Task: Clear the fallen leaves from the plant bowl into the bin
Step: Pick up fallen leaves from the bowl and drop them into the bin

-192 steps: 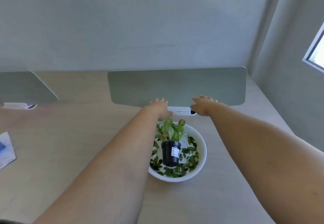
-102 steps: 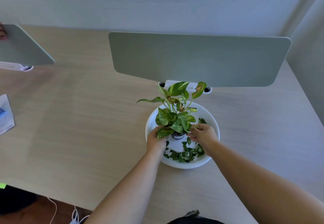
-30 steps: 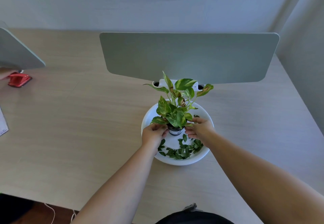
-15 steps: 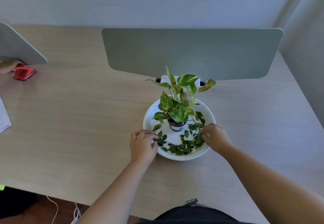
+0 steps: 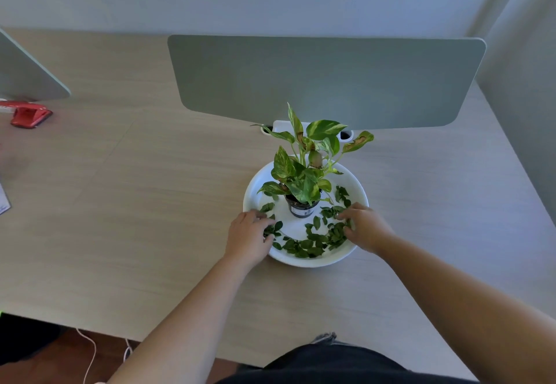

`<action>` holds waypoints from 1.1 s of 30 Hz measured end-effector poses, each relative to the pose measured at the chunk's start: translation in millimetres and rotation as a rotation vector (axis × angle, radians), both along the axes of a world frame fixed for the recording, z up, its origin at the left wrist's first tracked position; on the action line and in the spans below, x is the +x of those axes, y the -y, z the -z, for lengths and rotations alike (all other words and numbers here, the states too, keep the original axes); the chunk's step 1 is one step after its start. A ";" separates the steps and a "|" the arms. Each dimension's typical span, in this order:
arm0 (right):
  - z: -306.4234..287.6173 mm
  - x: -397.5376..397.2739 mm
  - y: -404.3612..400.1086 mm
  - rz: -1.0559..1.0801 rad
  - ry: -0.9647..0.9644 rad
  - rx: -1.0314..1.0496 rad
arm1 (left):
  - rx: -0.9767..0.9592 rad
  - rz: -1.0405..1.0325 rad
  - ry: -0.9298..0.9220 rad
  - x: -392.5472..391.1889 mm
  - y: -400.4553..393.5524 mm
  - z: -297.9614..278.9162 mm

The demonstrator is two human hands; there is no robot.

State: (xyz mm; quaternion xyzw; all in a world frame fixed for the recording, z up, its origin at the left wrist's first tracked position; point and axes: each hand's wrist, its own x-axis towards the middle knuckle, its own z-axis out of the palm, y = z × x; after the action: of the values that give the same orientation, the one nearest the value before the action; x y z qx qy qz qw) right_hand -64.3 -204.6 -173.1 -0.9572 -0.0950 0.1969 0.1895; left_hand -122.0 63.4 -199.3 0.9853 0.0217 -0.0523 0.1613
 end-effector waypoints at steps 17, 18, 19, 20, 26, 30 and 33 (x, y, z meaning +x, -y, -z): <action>16.2 -14.7 -40.9 -0.069 -0.087 -0.151 | 0.214 0.113 -0.295 25.5 35.6 -18.3; 16.0 -14.0 -40.0 -0.064 -0.085 -0.134 | 0.213 0.111 -0.291 24.6 38.2 -17.4; 15.7 -13.0 -39.3 -0.064 -0.078 -0.125 | 0.204 0.111 -0.287 23.8 39.7 -15.9; 14.9 -12.4 -38.7 -0.060 -0.070 -0.122 | 0.184 0.109 -0.284 22.7 40.2 -13.9; 8.8 -13.4 -35.0 0.213 -0.058 0.101 | -0.019 0.113 -0.296 18.4 37.7 -10.3; 4.6 -16.3 -31.3 0.485 -0.098 0.349 | -0.117 0.054 -0.266 22.1 32.4 -11.9; 2.4 -18.7 -30.9 0.705 -0.169 0.526 | -0.250 -0.032 -0.246 24.3 25.9 -14.1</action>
State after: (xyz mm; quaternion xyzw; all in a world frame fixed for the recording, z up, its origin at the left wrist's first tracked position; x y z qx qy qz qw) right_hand -83.1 -173.7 -175.6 -0.8309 0.2063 0.1671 0.4890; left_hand -97.7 37.5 -185.2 0.9432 0.0503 -0.1723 0.2794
